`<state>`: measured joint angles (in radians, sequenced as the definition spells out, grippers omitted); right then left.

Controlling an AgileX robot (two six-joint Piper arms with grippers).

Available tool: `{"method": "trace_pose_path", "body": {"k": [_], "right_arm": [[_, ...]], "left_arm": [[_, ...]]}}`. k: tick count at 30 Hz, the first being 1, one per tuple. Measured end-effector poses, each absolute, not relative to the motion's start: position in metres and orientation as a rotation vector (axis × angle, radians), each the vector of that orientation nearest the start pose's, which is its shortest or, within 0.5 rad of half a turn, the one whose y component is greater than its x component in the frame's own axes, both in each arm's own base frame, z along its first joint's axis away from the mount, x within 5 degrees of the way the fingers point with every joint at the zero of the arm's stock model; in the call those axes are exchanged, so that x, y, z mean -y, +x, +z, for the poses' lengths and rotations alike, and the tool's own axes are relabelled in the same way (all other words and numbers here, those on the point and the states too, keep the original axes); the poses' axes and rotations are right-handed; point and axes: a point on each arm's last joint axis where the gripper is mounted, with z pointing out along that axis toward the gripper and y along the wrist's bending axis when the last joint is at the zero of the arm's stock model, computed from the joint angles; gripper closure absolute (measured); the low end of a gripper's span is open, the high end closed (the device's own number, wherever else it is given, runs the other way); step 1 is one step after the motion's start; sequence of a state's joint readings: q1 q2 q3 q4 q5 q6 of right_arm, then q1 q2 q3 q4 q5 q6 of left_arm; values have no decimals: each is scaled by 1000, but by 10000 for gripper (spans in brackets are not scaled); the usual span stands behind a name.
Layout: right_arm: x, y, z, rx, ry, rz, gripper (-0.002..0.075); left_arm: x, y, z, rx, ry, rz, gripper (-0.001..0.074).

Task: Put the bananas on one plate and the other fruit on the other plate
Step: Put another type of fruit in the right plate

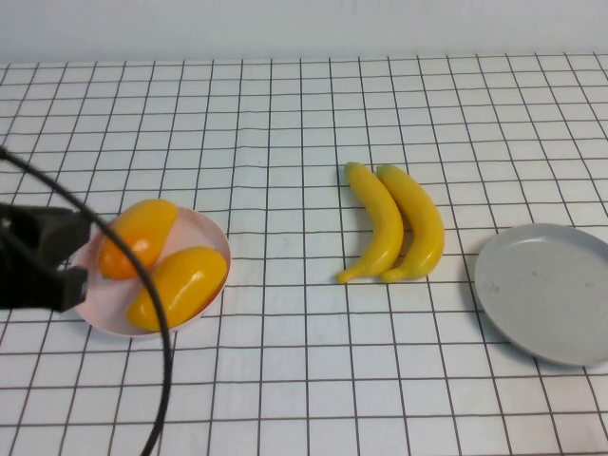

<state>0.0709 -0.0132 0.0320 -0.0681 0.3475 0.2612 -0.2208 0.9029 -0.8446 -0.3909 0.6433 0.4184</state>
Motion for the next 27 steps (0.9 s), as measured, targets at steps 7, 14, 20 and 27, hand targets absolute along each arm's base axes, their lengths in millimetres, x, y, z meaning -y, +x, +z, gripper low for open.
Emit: {"method": "trace_pose_path", "body": {"k": [7,14,20,27], "right_arm": [[-2,53,172,-1848,133,165,742],[-2,53,172,-1848,133,165,742],[-2,53,172,-1848,133,165,742],[-2,53,172,-1848,133,165,742]], "left_arm": [[32,98,339,-1914,330,-226,729],[12,55,305,-1722,192,-148,734],[2,52,264,-1678,82,-104,735],[-2,52,215,-1742,-63,-81,735]]}}
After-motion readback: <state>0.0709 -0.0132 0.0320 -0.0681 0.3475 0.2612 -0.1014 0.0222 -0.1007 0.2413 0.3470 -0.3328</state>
